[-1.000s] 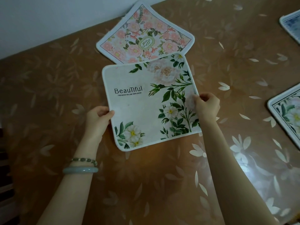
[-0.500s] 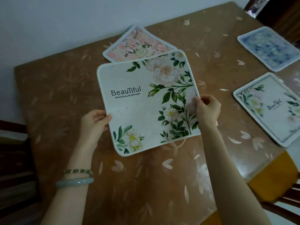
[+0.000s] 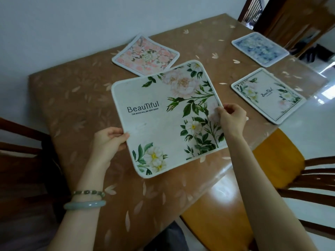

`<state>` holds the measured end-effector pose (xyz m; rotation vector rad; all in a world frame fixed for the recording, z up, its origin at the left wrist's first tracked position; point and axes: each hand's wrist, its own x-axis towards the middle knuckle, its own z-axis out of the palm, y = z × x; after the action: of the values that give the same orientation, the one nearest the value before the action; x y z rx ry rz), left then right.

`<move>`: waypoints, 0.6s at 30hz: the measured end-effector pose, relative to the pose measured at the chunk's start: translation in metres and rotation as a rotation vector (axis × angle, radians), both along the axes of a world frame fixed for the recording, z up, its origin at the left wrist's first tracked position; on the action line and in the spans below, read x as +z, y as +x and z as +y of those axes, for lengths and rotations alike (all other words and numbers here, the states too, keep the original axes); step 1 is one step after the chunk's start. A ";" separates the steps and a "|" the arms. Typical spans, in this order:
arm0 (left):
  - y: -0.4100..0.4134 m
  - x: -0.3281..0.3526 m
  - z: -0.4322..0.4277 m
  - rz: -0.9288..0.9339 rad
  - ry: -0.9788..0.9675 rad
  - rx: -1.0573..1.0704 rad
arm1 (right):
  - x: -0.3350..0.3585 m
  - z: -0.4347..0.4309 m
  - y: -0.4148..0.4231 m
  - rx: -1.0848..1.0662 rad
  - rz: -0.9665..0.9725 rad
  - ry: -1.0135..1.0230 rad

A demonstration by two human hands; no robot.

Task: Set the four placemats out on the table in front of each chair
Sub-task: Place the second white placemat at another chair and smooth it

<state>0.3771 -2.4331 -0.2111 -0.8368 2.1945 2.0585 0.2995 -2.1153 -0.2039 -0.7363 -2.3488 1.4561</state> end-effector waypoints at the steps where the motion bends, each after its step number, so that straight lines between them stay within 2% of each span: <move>1: 0.005 -0.001 0.003 -0.009 0.012 -0.001 | 0.001 0.003 0.005 -0.004 -0.006 0.015; 8: 0.020 -0.019 0.030 -0.059 0.053 -0.011 | -0.014 0.028 0.018 -0.002 -0.054 0.040; 18: 0.035 -0.076 0.076 -0.208 0.063 0.078 | -0.074 0.069 0.005 0.104 -0.188 0.039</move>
<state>0.4118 -2.3570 -0.2872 -1.0917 2.0092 1.9604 0.3041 -2.0463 -0.2782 -0.7826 -2.5848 1.4337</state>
